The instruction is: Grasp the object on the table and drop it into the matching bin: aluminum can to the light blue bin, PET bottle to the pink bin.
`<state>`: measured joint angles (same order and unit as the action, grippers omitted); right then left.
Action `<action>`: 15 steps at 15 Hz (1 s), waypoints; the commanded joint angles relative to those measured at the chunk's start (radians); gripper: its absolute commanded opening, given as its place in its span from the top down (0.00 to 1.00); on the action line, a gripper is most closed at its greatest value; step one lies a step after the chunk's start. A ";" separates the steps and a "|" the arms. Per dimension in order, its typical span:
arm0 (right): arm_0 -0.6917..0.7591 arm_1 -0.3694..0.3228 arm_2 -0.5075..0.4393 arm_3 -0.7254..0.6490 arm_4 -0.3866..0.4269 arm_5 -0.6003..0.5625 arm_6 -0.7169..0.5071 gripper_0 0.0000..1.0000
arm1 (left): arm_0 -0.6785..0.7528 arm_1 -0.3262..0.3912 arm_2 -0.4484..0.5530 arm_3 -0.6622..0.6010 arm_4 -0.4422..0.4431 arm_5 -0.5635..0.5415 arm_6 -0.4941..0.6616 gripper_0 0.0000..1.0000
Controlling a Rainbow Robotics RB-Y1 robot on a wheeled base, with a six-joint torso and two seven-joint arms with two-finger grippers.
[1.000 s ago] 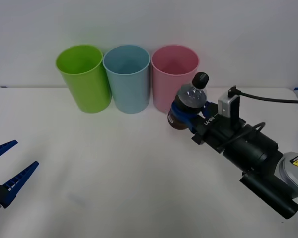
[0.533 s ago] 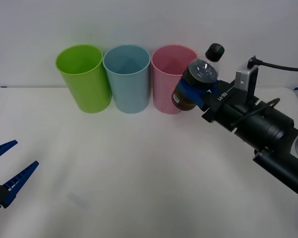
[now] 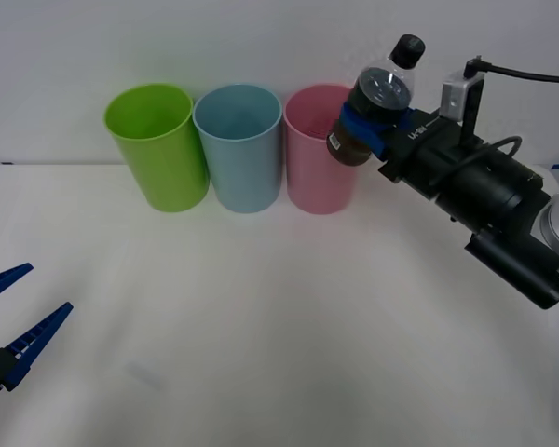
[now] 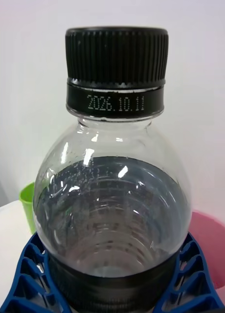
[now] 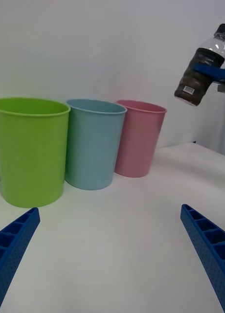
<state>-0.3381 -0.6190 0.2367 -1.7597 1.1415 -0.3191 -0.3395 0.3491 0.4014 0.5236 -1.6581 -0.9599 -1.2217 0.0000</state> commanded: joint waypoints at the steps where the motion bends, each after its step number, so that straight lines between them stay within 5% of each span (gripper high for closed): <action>1: -0.052 0.028 -0.014 0.065 0.027 0.000 -0.009 1.00 | 0.000 0.000 0.000 0.000 0.000 0.000 0.000 0.00; 15: -0.337 0.219 -0.036 0.444 0.173 0.002 -0.030 1.00 | 0.000 0.000 0.000 0.000 0.000 0.000 0.000 0.00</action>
<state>-0.6594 -0.4104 0.2031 -1.3383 1.3088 -0.3181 -0.3697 0.3491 0.4014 0.5236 -1.6581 -0.9599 -1.2217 0.0000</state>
